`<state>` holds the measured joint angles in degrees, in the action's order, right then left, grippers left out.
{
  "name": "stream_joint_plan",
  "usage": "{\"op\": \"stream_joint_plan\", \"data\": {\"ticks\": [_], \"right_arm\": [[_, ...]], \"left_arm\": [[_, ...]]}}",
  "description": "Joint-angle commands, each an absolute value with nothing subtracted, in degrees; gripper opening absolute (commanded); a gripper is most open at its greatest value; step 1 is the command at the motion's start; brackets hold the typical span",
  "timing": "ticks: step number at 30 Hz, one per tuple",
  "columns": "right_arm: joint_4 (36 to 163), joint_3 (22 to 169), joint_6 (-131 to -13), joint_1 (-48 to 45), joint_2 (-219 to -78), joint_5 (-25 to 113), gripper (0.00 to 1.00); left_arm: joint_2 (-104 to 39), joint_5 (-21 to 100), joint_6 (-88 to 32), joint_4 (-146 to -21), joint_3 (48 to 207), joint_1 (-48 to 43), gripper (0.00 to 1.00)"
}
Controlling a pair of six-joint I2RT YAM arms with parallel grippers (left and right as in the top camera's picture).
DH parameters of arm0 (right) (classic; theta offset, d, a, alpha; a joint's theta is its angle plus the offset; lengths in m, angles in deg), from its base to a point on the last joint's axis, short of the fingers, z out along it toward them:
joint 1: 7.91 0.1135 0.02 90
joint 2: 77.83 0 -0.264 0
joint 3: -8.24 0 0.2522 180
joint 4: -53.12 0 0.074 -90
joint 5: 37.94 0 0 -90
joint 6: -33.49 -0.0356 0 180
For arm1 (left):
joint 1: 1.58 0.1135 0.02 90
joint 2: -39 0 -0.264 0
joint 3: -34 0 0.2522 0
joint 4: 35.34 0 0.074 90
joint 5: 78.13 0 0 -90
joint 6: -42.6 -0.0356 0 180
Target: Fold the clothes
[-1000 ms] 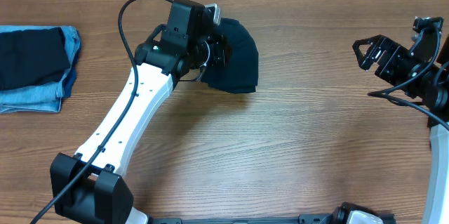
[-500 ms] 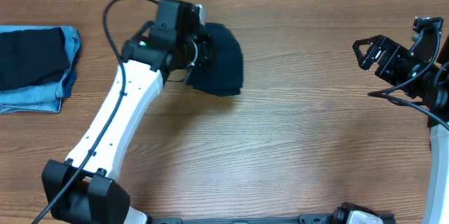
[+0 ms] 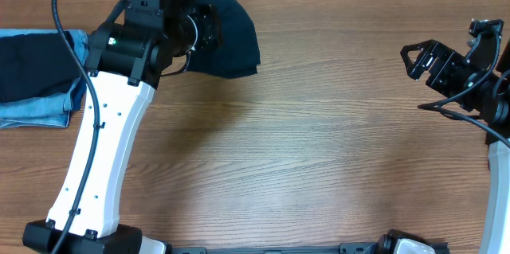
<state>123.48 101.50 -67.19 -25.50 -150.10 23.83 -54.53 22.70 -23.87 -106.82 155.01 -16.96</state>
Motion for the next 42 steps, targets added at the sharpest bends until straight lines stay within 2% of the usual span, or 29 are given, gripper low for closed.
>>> {"op": "stream_joint_plan", "data": {"ticks": [1, 15, 23, 32, 34, 36, 39, 42], "right_arm": [[123.41, 102.64, -67.17, -25.67, -149.97, 24.01, 1.0], [123.41, 102.64, -67.15, -25.67, -149.97, 23.99, 1.0], [123.41, 102.64, -67.15, -25.67, -149.97, 23.99, 1.0], [123.39, 102.64, -67.15, -25.67, -149.97, 23.99, 1.0], [123.41, 102.64, -67.15, -25.67, -149.97, 23.99, 1.0], [123.41, 102.64, -67.15, -25.67, -149.97, 24.01, 1.0], [123.41, 102.64, -67.15, -25.67, -149.97, 24.01, 1.0], [123.41, 102.64, -67.17, -25.67, -149.97, 24.01, 1.0]], "left_arm": [[-56.94, 22.01, -25.11, -107.21, 155.77, -17.07, 0.12], [-73.2, 25.44, -25.07, -107.5, 155.77, -23.84, 0.11], [-74.58, 23.29, -25.11, -112.41, 155.77, -27.45, 0.13], [-74.58, 18.2, -25.13, -115.25, 155.77, -27.36, 0.16], [-74.58, 17.42, -25.27, -115.32, 155.77, -27.32, 0.23], [-74.58, 16.1, -25.61, -116.48, 155.77, -27.23, 0.42], [-74.58, 11.58, -25.57, -119.36, 155.77, -26.71, 0.66], [-74.55, 7.73, -25.55, -121.33, 155.79, -24.94, 0.68]]}}
